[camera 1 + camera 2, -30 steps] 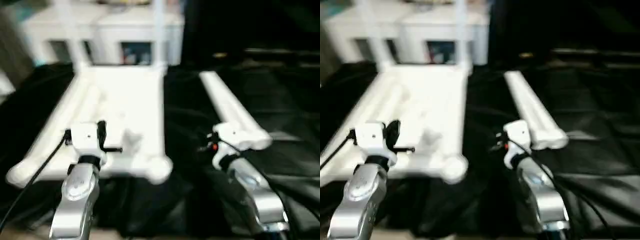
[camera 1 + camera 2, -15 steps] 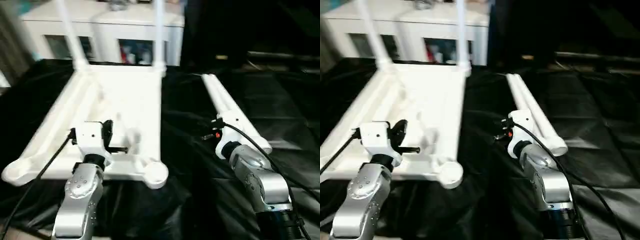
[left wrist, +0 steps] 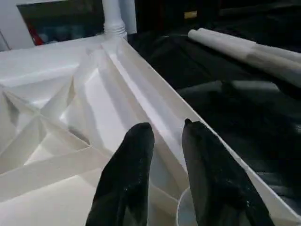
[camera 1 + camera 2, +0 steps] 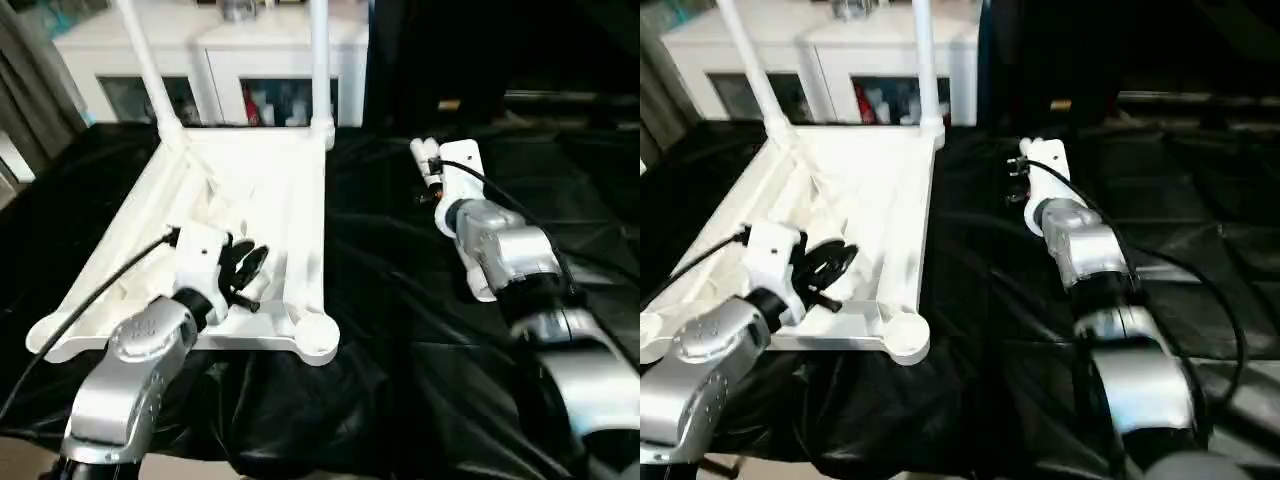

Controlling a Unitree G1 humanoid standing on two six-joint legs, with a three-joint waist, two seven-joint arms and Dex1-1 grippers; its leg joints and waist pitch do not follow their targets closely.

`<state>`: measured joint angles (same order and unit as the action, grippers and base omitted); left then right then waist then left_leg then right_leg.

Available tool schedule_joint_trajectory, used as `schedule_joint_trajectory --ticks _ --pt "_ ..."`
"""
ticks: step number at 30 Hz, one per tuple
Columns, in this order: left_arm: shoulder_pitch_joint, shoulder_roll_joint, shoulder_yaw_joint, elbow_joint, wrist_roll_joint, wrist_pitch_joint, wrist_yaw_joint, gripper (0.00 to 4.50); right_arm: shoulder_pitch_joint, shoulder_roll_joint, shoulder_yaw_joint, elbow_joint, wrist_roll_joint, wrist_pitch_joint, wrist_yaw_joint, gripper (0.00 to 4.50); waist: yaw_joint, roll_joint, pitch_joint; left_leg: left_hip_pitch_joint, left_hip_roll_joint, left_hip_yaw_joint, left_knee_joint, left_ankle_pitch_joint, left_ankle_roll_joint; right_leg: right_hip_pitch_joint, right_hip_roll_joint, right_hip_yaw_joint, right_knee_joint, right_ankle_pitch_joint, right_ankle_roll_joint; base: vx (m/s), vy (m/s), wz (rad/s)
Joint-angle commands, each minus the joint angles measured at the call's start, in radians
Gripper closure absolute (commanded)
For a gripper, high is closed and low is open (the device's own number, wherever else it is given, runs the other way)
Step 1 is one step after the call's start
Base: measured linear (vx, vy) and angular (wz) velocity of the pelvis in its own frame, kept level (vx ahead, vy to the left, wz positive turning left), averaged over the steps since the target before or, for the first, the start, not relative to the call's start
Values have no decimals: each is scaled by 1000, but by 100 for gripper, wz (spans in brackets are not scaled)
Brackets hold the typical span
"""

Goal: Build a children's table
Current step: Move to table

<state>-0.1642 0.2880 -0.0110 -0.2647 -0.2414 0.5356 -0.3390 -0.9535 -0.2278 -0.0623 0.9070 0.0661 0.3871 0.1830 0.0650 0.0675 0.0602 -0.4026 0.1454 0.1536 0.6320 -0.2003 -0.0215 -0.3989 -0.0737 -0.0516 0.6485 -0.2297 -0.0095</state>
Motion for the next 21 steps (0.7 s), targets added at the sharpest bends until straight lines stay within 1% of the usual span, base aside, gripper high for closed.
schedule_joint_trajectory --ticks 1,2,3,4,5,6,7,8,9,10,11,12,13,14,15,16,17,18,19,20,21 --pt "-33 -22 54 14 -4 -14 40 285 -41 18 -28 18 7 -76 11 268 10 -5 -94 13 57 -18 -47 94 124 55 -67 38 -39 277 -314 0 0 0" --pt "-36 -27 60 17 -3 -20 48 280 -40 20 -30 14 9 -82 11 258 10 -5 -93 11 58 -17 -47 95 134 55 -67 37 -39 281 -317 0 0 0" --pt "-44 -40 76 28 1 -40 72 271 -37 23 -35 1 16 -95 10 249 12 -5 -90 11 61 -17 -48 78 148 53 -68 35 -42 254 -318 0 0 0" --pt "-65 -91 132 65 2 -106 154 261 -6 29 -43 -70 32 -133 20 242 9 -18 -86 11 64 -15 -51 48 154 54 -67 35 -48 210 -315 0 0 0" --pt "-67 -100 141 70 -2 -115 163 261 2 30 -46 -85 35 -145 18 242 12 -16 -85 11 65 -14 -50 35 153 55 -69 37 -48 197 -312 0 0 0" --pt "-70 -121 162 80 -12 -137 183 261 21 33 -52 -119 44 -174 14 242 18 -13 -85 14 69 -15 -52 21 148 54 -72 38 -52 170 -301 0 0 0" --pt "-70 -121 162 80 -12 -137 183 261 21 33 -52 -119 44 -174 14 242 21 -14 -86 16 71 -16 -53 15 143 52 -70 36 -52 146 -292 0 0 0" --pt "-68 -130 169 83 -18 -146 188 261 37 35 -57 -145 51 -188 14 242 21 -14 -86 16 71 -16 -53 15 143 52 -70 36 -52 146 -292 0 0 0" --pt "-42 -148 171 85 -14 -183 198 261 127 42 -65 -273 81 -213 35 242 27 -34 -80 16 71 -9 -58 -1 140 51 -70 40 -59 94 -272 0 0 0" --pt "-6 -159 165 77 -10 -198 202 261 223 48 -68 -388 104 -210 53 242 32 -23 -78 20 78 -8 -61 -18 128 45 -71 42 -64 66 -242 0 0 0" --pt "19 -166 161 71 -7 -206 206 261 288 54 -69 -466 118 -204 65 242 36 -19 -80 24 84 -8 -64 -27 121 45 -72 40 -66 59 -226 0 0 0" --pt "44 -178 156 61 -5 -212 204 261 373 66 -73 -563 148 -196 92 242 33 -24 -79 25 86 -7 -70 -50 103 45 -67 40 -69 49 -202 0 0 0" --pt "58 -185 155 55 -7 -213 201 261 424 75 -76 -619 167 -192 108 242 32 -28 -80 28 88 -8 -76 -77 84 44 -66 41 -71 40 -189 0 0 0" --pt "58 -185 155 55 -7 -213 201 261 424 75 -76 -619 167 -192 108 242 35 -28 -81 29 89 -8 -79 -93 74 44 -67 40 -73 28 -187 0 0 0" --pt "74 -191 148 47 0 -215 203 256 494 83 -65 -702 180 -176 114 224 29 -29 -79 26 86 -8 -86 -138 49 44 -65 38 -77 -26 -195 0 0 0" --pt "91 -194 132 41 14 -218 205 254 579 83 -42 -799 185 -144 117 213 30 -35 -72 30 87 -4 -89 -180 33 37 -65 43 -88 -81 -183 0 0 0" --pt "102 -195 123 35 23 -220 206 254 632 82 -23 -860 185 -120 113 203 30 -38 -64 29 87 -3 -96 -229 13 37 -68 46 -97 -158 -156 0 0 0" --pt "105 -195 121 34 26 -221 206 254 645 82 -19 -875 185 -114 112 203 28 -39 -61 26 85 -6 -101 -241 3 41 -67 46 -101 -195 -136 0 0 0" --pt "119 -199 112 27 32 -225 209 254 709 80 4 -942 192 -90 111 185 23 -37 -57 30 84 -7 -106 -294 -17 34 -69 47 -109 -278 -112 0 0 0" --pt "119 -199 112 27 32 -225 209 254 709 80 4 -942 192 -90 111 174 22 -38 -56 32 85 -9 -108 -315 -27 35 -70 48 -113 -311 -97 0 0 0" --pt "131 -197 106 18 35 -227 207 254 751 82 20 -983 199 -74 106 174 14 -40 -54 33 80 -9 -110 -350 -41 31 -71 46 -121 -378 -81 0 0 0"
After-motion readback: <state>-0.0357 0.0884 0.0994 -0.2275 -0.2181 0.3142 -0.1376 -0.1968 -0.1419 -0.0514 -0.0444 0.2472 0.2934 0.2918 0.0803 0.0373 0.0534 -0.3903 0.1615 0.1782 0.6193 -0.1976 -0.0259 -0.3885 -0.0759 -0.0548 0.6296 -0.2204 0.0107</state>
